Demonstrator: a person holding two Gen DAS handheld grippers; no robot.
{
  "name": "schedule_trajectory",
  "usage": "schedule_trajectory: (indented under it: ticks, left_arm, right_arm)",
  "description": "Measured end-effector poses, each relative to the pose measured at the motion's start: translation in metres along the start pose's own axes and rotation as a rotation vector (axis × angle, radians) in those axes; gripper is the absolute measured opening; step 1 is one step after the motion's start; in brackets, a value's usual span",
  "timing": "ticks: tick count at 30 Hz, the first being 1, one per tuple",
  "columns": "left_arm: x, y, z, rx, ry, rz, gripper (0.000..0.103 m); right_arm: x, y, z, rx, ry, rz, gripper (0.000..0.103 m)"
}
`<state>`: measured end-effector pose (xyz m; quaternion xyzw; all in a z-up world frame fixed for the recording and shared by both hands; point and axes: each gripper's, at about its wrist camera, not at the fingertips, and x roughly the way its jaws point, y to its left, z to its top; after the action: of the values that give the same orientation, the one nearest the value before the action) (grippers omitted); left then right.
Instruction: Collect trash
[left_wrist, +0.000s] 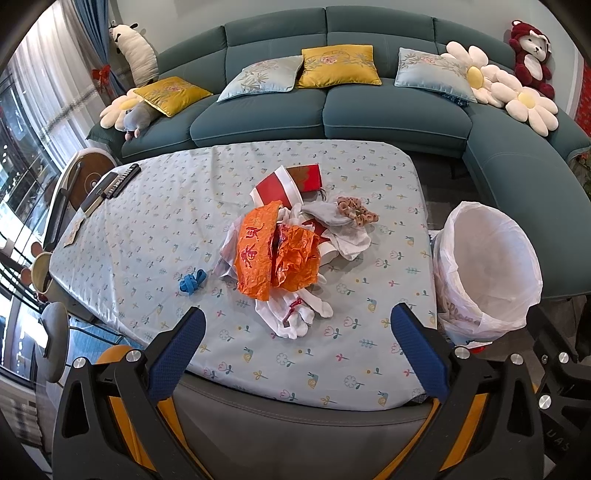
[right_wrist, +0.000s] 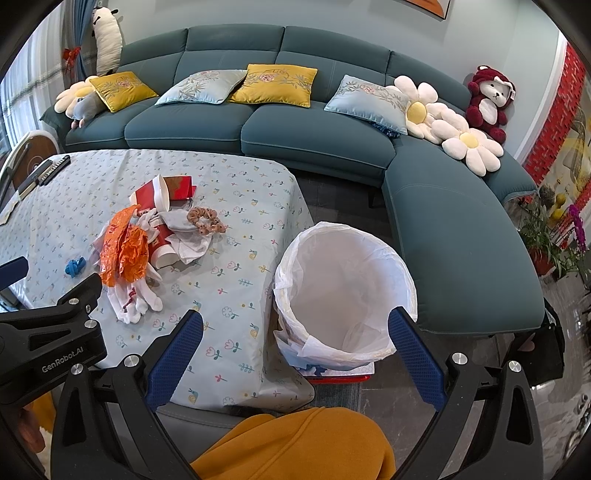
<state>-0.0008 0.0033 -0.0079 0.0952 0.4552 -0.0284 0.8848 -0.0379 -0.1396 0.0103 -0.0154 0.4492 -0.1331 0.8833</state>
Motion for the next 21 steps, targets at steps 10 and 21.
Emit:
schedule_trajectory:
  ticks: [10,21]
  left_arm:
    - [-0.0005,0.0014,-0.0007,-0.001,0.0,0.003,0.096]
    - [-0.0006,0.0019,-0.0014,0.0,0.001,0.004,0.096]
  right_arm:
    - [0.0,0.0002,0.0007,0.002,-0.001,0.0,0.096]
    - [-0.0001,0.0004,0.0006,0.004,0.0,0.0,0.096]
